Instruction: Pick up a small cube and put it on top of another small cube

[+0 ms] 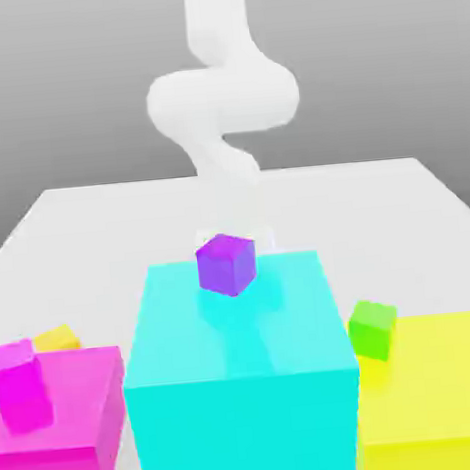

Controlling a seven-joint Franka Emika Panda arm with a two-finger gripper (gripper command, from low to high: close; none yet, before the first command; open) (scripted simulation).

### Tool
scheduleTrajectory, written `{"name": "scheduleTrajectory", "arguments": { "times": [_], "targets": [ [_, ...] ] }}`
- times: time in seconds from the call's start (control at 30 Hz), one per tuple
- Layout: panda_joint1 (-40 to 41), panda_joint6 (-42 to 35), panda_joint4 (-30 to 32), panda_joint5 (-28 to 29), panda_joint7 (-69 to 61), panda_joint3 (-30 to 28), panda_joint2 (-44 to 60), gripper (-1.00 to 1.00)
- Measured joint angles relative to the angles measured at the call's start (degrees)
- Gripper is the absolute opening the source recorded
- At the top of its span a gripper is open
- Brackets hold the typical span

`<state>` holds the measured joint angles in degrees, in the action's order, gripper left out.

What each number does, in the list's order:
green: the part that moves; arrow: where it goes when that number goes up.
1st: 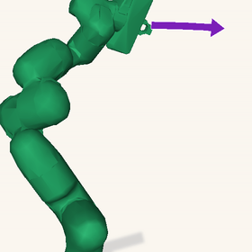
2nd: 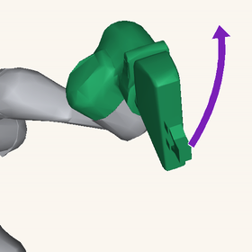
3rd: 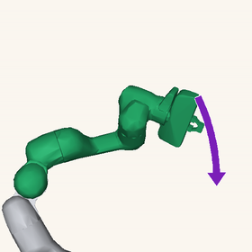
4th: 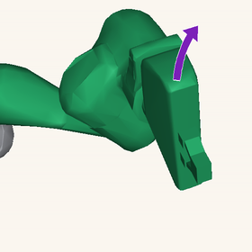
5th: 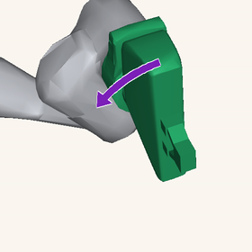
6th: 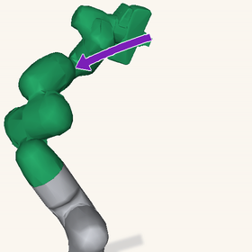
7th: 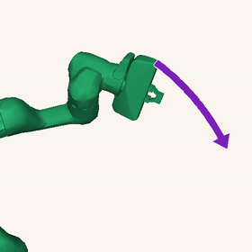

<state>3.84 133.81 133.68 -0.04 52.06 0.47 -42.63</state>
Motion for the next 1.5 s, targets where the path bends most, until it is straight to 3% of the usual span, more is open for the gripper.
{"name": "scheduleTrajectory", "arguments": {
  "times": [0.6, 1.1, 1.37, 1.4, 1.5],
  "targets": [
    [25.81, 14.6, 13.66, 1.13, 45.88, 1.69, 23.12, 0.0],
    [41.81, 26.65, 24.94, 0.76, 82.8, -3.17, 42.17, 0.0],
    [44.07, 38.64, 24.19, -2.45, 85.21, -1.7, 57.21, 0.0],
    [44.24, 39.69, 23.98, -2.53, 85.14, -1.52, 58.47, -1.0],
    [44.23, 39.77, 23.98, -2.53, 85.14, -1.52, 58.48, -1.0]
  ]
}}
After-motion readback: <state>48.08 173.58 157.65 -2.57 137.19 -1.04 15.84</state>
